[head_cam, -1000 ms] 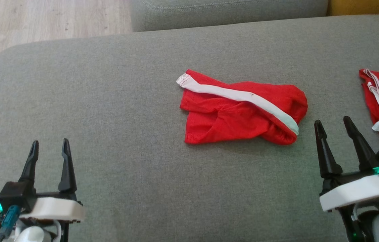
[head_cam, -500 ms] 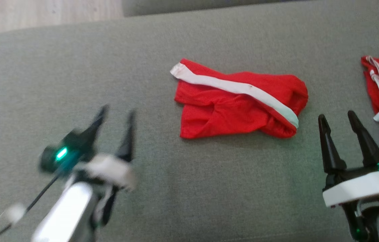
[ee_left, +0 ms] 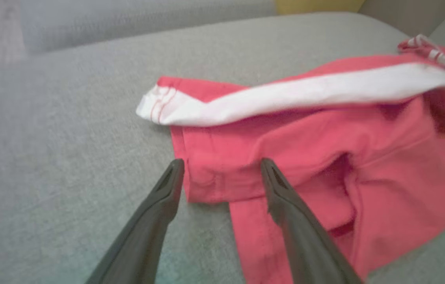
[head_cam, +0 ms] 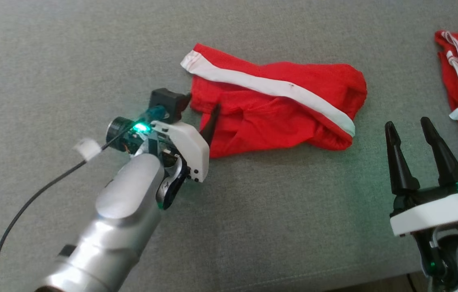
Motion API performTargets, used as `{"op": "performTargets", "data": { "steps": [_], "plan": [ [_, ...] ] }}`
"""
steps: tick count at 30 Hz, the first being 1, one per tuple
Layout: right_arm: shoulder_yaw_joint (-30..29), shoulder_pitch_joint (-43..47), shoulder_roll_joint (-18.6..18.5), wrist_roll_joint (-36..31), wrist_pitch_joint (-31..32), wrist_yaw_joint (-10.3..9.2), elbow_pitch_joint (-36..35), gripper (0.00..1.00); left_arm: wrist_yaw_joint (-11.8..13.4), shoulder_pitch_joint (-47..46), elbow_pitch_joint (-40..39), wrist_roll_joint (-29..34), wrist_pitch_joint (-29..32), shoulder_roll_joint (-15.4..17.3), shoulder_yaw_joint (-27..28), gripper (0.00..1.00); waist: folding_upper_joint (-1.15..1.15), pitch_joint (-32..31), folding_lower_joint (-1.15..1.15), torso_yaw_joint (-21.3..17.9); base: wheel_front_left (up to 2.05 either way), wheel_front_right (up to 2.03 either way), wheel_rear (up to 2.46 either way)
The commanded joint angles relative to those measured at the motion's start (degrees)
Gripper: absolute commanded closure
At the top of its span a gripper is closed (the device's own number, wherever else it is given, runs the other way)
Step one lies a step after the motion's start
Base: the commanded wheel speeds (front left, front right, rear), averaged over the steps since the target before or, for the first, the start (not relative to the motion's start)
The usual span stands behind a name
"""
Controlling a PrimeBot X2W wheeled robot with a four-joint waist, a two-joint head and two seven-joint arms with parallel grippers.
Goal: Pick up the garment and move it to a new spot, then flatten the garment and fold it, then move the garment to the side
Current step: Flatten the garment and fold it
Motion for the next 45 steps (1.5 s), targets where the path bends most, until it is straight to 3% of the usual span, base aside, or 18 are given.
{"op": "performTargets", "data": {
  "steps": [1,7,8,9,10,14,20,25,26,31,32,33,37,40,45],
  "plan": [
    [1.19,-1.93,-0.96,0.37,-0.39,-0.04,-1.73,0.00,-0.41,-2.50,-0.46,-0.35,0.30,0.15,1.09,0.00,0.00,0.45,-0.01,-0.44,0.00,0.00,0.00],
    [0.95,-2.03,-0.86,1.06,-0.36,-0.04,-0.90,0.00,-3.52,-4.89,7.66,-1.88,5.49,-1.49,-2.36,0.00,0.00,0.44,-0.01,-0.59,0.00,0.00,0.00],
    [0.94,-2.09,-0.83,1.14,-0.37,-0.04,-0.82,0.00,-3.97,-4.93,8.32,-2.17,6.44,-1.62,-3.04,0.20,0.00,0.30,-0.01,-0.58,0.00,0.00,0.00],
    [0.90,-2.13,-0.80,1.23,-0.42,-0.04,-0.78,0.00,-4.28,-4.98,8.64,-2.28,6.86,-1.72,-3.67,0.89,0.00,0.13,-0.01,-0.54,0.00,0.00,0.00],
    [0.82,-2.15,-0.79,1.24,-0.51,-0.04,-0.74,0.00,-4.35,-4.86,8.79,-2.34,6.63,-1.79,-4.03,1.00,0.00,-0.12,-0.01,-0.49,0.00,0.00,0.00],
    [0.61,-1.92,-0.54,1.33,-0.67,-0.04,-0.65,0.00,-1.90,-2.24,8.84,-1.22,3.27,-1.87,-5.03,1.00,0.00,-0.97,-0.01,-0.37,0.00,0.00,0.00],
    [0.38,-0.78,0.06,1.44,-0.69,-0.04,-0.30,0.00,4.83,5.55,5.10,-2.16,-3.95,0.46,-2.01,1.00,0.00,-2.44,-0.01,0.50,0.00,0.00,0.00],
    [0.27,-0.21,0.12,1.21,-0.16,-0.04,-0.19,0.00,9.84,15.47,-2.91,-4.32,-6.01,3.73,0.61,1.00,0.00,-3.73,-0.01,1.62,0.00,0.00,0.00],
    [0.19,-0.05,0.07,1.11,0.13,-0.04,-0.17,0.00,11.86,20.08,-6.91,-5.34,-5.99,4.77,1.38,1.00,0.00,-4.31,-0.01,1.96,0.00,0.00,0.00],
    [-0.12,0.30,-0.17,0.81,0.64,-0.04,-0.52,0.00,15.70,28.73,-16.04,-7.14,-5.55,6.02,2.22,1.00,0.00,-5.46,-0.01,2.86,0.00,0.00,0.00],
    [-0.15,0.34,-0.24,0.76,0.77,-0.04,-0.59,0.00,16.29,29.68,-17.42,-7.15,-5.50,6.17,2.18,0.55,0.00,-5.63,-0.01,3.02,0.00,0.00,0.00],
    [-0.21,0.36,-0.35,0.69,0.90,-0.04,-0.67,0.00,16.90,30.37,-18.70,-6.91,-5.62,6.38,2.10,0.00,0.00,-5.82,-0.01,3.18,0.00,0.00,0.00],
    [-0.33,0.31,-0.94,0.41,1.44,-0.04,-1.10,0.00,19.77,31.01,-23.89,-4.35,-10.79,7.48,3.46,0.00,0.00,-6.55,-0.01,3.72,0.00,0.00,0.00],
    [-0.39,0.22,-1.27,0.29,1.67,-0.04,-1.37,0.00,20.58,31.25,-26.10,-3.56,-13.74,8.32,4.72,0.00,0.00,-6.98,-0.01,3.97,0.00,0.00,0.00],
    [-0.82,0.34,-1.70,-0.29,2.50,-0.04,-2.48,0.00,23.23,31.37,-31.11,-0.99,-20.18,12.72,9.18,0.00,0.00,-8.13,-0.01,4.74,0.00,0.00,0.00]
  ]
}}
